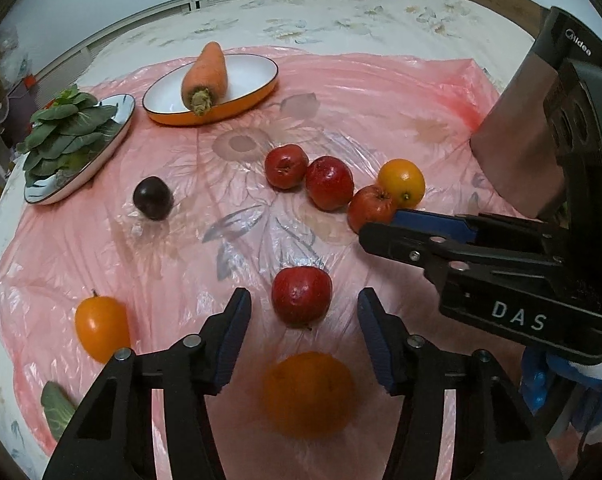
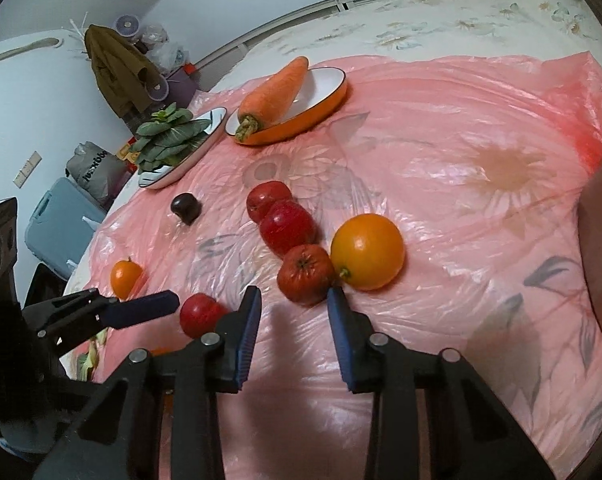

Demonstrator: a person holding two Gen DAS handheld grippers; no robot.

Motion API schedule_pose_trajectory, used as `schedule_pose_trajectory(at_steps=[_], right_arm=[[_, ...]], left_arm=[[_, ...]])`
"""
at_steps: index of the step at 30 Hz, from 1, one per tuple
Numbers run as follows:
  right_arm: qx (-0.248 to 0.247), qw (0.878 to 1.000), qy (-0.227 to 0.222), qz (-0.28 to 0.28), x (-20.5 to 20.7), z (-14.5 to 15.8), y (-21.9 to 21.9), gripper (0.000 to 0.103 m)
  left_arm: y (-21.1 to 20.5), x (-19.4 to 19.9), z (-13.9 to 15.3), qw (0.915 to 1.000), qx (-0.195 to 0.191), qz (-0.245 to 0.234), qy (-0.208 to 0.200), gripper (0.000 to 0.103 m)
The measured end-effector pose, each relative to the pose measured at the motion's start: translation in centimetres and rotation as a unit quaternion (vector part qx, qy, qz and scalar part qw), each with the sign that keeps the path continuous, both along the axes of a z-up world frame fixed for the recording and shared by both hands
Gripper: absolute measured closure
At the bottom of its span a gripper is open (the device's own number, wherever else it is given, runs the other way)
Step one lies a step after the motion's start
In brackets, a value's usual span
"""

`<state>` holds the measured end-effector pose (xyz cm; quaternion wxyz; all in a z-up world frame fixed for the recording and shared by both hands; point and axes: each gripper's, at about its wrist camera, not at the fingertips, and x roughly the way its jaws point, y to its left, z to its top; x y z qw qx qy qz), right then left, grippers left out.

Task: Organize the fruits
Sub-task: 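Grasp the red apple with the left tool while the right tool grasps a tomato, then carry the red apple and tomato in both tools over the green tray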

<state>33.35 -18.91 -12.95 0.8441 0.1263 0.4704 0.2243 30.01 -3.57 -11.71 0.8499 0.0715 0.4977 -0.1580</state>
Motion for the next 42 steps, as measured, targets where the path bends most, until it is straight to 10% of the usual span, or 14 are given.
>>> schedule_pose_trajectory(at_steps=[11, 42], right_arm=[[-0.019, 1.0, 0.006, -0.018, 1.5, -0.8, 0.7, 0.078], [-0.006, 0.999, -0.034, -0.036, -8.7, 5.0, -5.0, 0.079]], left_arm=[[0.5, 1.2, -1.1, 0.9996, -0.012, 0.008, 0.023, 0.075], [0.1, -4.4, 4.6, 0.9971, -0.067, 0.037, -0.006, 0.075]])
